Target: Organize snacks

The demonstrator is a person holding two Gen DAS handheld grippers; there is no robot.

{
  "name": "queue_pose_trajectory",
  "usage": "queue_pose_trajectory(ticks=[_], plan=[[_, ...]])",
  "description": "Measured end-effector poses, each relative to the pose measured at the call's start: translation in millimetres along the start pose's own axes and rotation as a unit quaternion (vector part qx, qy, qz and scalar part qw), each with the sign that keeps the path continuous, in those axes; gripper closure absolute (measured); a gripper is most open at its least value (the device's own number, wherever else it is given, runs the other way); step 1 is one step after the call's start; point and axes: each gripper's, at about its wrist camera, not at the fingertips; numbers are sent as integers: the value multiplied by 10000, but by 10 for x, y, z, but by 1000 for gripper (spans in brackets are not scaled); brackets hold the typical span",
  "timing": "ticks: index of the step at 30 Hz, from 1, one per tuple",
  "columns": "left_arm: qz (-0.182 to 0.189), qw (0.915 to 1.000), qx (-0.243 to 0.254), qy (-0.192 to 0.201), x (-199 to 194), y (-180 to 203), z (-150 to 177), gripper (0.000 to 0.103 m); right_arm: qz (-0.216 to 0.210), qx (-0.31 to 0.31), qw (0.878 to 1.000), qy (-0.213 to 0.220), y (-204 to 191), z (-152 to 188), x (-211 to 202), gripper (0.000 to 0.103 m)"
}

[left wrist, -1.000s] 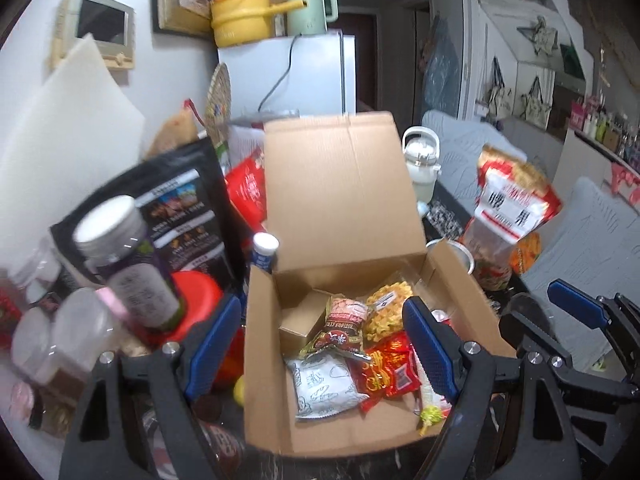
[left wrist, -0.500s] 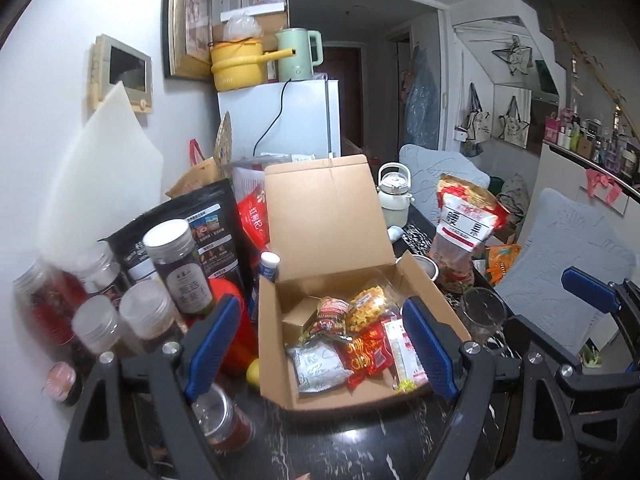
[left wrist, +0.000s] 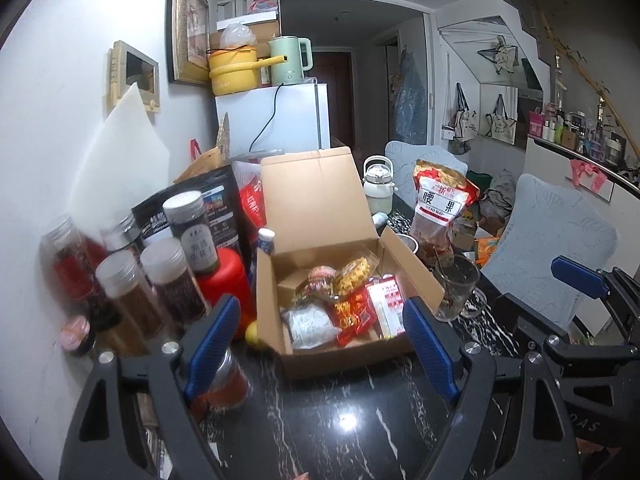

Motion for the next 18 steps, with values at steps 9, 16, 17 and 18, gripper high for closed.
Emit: queue_pose_trajectory(ticks=[9, 16, 17, 18], plan=[[12, 9999, 33, -160, -4, -9, 249, 19, 84, 107, 9995, -277, -29, 304, -25, 19], [69, 9998, -6, -190, -31, -11, 330, 19, 78, 199, 9990, -396, -40, 434, -66, 19], [77, 9998, 2, -204, -29, -6, 341, 19, 78, 180, 9990, -392, -46, 439, -78, 19], [84, 9997, 14, -218, -26, 0, 349, 19, 80, 172, 9991, -390, -48, 440, -87, 19]])
Point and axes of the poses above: each gripper's, at about its wrist camera, not at the fingertips, and x roughly the way its jaws point, y to its right, z to its underside, and after that the axes turned 8 degrees about -y, right-handed
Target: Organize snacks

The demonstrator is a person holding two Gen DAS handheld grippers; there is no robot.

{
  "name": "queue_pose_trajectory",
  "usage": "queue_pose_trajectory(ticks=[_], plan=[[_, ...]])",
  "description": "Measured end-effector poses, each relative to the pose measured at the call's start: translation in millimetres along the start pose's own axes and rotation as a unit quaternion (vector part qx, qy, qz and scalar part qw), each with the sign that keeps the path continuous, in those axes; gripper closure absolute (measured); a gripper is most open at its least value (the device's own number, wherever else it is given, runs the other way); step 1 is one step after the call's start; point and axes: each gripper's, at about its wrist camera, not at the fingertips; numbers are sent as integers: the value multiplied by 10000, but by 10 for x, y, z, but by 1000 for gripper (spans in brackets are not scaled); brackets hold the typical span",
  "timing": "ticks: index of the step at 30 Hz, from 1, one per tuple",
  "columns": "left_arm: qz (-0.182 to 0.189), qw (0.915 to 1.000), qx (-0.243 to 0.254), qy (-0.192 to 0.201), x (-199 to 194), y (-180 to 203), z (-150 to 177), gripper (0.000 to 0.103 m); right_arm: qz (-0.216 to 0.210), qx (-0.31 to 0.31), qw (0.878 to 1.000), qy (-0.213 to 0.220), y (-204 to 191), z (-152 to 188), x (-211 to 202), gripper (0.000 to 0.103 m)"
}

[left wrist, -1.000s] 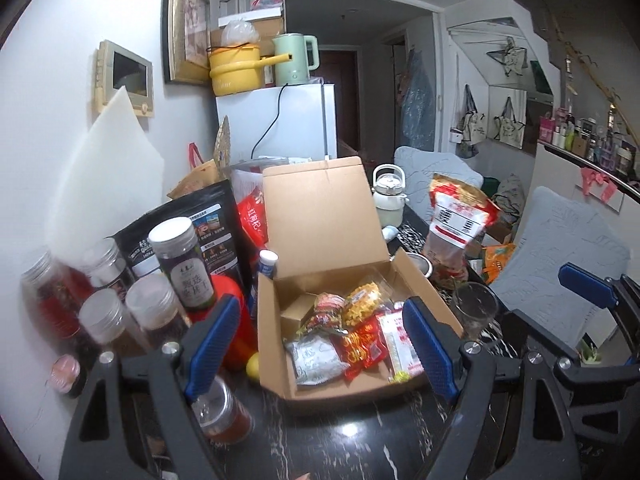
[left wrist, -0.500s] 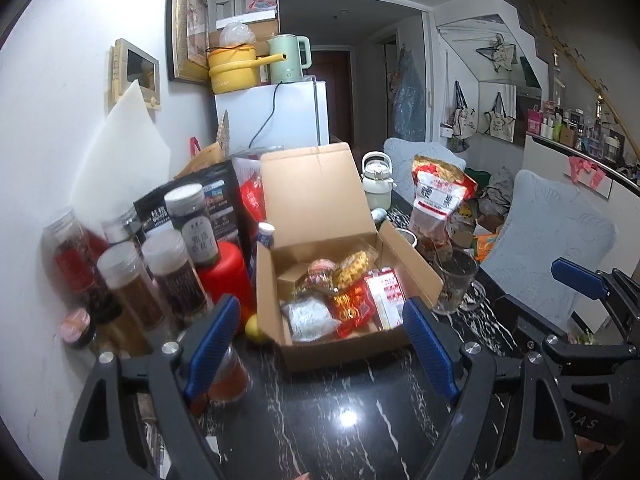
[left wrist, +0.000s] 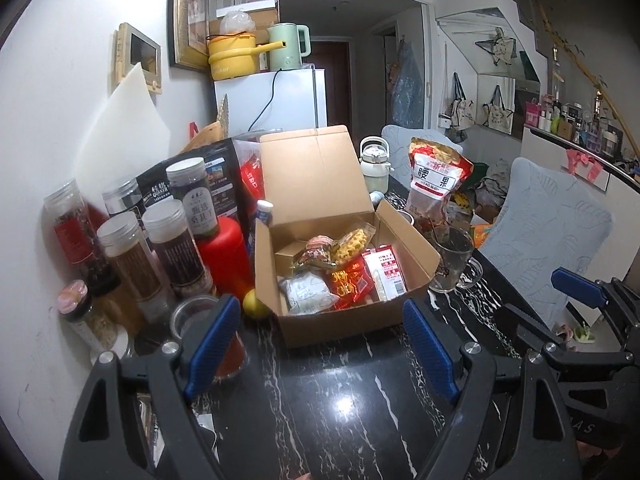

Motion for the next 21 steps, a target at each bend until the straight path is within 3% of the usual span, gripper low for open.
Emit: queue_pose_trajectory(ticks=[21], plan=[[182, 9997, 49, -134, 2, 49, 71, 19, 55, 2, 10000, -44, -4, 43, -29, 19]])
Point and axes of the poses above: each gripper's, at about its wrist camera, not at the fingertips, and x roughly the way its jaws point, y to its right, z to its underside, and after that the axes turned 8 degrees about -y, right-handed
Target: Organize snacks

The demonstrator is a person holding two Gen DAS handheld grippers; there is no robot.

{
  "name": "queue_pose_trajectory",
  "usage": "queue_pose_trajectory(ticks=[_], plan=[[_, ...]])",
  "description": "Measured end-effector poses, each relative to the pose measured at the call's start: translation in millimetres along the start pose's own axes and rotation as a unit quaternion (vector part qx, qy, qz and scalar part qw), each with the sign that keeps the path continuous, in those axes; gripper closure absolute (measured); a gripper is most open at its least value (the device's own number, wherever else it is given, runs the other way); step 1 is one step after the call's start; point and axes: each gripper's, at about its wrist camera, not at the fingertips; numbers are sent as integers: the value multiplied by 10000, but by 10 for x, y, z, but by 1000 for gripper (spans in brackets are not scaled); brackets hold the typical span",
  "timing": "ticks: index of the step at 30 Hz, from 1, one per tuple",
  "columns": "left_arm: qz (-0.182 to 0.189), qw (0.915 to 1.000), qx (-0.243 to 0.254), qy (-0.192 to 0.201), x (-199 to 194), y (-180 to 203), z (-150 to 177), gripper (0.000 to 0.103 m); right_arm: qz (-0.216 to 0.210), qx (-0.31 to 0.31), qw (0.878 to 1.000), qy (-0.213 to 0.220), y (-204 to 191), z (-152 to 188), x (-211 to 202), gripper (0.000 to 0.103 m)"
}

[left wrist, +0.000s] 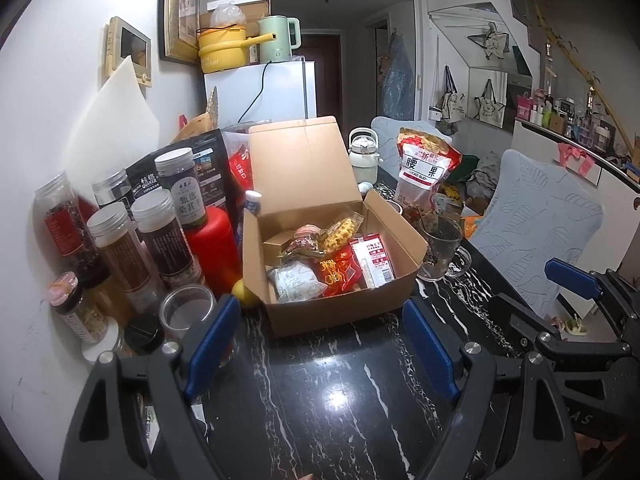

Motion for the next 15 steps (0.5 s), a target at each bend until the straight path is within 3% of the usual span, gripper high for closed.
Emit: queue_pose_trajectory(ticks=[15], plan=[[19, 9998, 129, -155, 94, 40, 33, 19, 69, 48, 9999, -111, 49, 29, 55, 19]])
Point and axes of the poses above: each gripper's, at about its wrist camera, not at the fingertips, and x roughly the way its jaws point, y to its right, z to its underside, and after that the axes turned 8 degrees about -y, right-handed
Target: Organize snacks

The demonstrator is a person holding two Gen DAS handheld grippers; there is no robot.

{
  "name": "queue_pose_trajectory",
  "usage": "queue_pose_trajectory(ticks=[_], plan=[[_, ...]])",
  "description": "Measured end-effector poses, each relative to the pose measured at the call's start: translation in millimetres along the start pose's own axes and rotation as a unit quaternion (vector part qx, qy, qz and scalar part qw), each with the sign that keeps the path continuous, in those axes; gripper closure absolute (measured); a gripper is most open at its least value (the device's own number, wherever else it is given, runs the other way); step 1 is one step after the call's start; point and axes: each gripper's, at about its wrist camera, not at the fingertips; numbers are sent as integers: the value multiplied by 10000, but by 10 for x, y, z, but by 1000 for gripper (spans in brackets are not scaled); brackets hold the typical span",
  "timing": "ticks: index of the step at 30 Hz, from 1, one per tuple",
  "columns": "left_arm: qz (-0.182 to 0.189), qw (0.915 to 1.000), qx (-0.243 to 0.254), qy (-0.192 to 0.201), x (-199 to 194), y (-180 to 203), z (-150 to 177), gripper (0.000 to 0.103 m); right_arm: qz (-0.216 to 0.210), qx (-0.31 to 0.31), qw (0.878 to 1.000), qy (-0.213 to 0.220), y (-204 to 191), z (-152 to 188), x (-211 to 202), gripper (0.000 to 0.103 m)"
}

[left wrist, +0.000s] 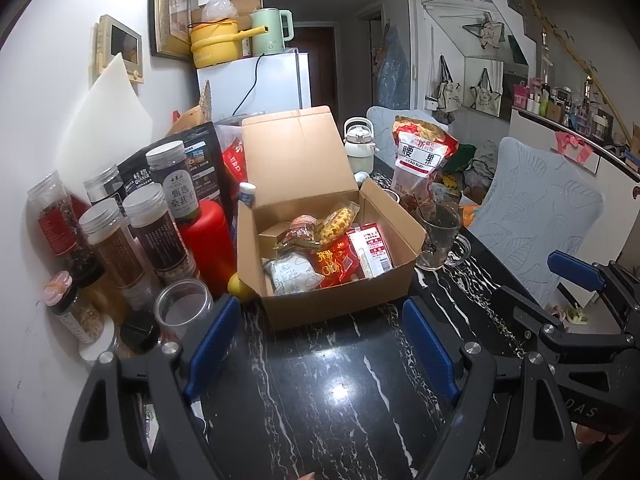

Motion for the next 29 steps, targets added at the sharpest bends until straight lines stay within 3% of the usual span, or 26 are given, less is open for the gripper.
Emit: queue_pose_trajectory(ticks=[29], plan=[[66, 10000, 52, -30, 20, 12, 62, 19, 22, 48, 9999, -145, 32, 72, 66, 19]])
Point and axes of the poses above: each gripper's, at about its wrist camera, not at the fingertips, and x roughly the way its jaws point, y to its right, z to its underside, and after that the axes turned 8 degrees about -y, right-handed
